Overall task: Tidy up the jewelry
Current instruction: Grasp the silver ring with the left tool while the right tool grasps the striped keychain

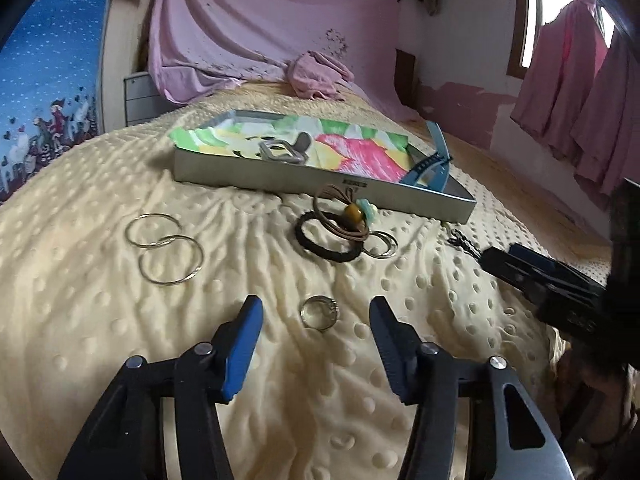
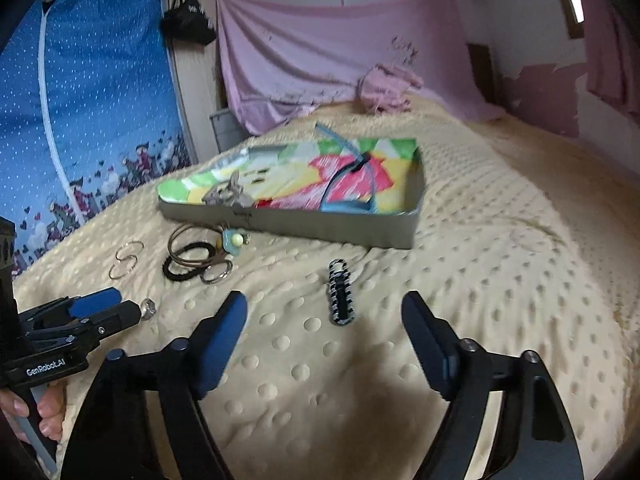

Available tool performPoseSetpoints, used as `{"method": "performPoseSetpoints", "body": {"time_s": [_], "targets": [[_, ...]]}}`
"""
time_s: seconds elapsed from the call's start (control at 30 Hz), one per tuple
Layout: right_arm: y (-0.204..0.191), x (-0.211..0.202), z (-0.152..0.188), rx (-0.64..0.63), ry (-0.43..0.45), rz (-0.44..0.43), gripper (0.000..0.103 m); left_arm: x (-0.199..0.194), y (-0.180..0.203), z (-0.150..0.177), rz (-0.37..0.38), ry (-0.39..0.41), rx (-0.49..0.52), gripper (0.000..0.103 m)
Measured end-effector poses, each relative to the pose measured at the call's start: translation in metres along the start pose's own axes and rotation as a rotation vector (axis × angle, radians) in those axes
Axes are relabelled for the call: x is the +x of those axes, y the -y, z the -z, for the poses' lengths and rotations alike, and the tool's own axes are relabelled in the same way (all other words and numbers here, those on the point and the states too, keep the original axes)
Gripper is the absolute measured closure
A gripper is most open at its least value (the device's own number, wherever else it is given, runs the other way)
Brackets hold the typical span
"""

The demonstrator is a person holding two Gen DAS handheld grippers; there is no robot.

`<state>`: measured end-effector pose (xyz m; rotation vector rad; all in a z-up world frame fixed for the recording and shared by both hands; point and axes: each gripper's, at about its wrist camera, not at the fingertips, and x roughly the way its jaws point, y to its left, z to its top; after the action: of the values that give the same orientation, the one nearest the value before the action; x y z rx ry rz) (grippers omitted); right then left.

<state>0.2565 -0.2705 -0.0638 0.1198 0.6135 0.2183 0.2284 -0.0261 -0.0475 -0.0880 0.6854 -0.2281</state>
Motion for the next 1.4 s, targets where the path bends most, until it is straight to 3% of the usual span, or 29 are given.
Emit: {"method": "performPoseSetpoints", "body": {"time_s": [0.37, 0.53, 0.67, 0.83, 1.4], "targets": [[0.005, 0.058, -0.012, 0.019, -0.101, -0.085, 0.06, 0.014, -0.002, 0.005, 0.022, -0.056, -0.01, 0.063], [-0.004, 0.063, -0.004, 0.002, -0.117, -0.113, 0.072, 0.016, -0.003, 0.005, 0.028, -0.06, -0.015, 0.07], [-0.01, 0.061, 0.001, 0.001, -0.123, -0.129, 0.082, 0.017, -0.004, 0.005, 0.027, -0.057, -0.023, 0.081], [-0.012, 0.056, 0.008, -0.003, -0.124, -0.146, 0.091, 0.015, -0.006, 0.007, 0.04, -0.044, -0.033, 0.082], [-0.028, 0.041, 0.025, -0.009, -0.133, -0.241, 0.091, 0.0, -0.006, 0.018, 0.112, -0.032, -0.031, 0.082]]}}
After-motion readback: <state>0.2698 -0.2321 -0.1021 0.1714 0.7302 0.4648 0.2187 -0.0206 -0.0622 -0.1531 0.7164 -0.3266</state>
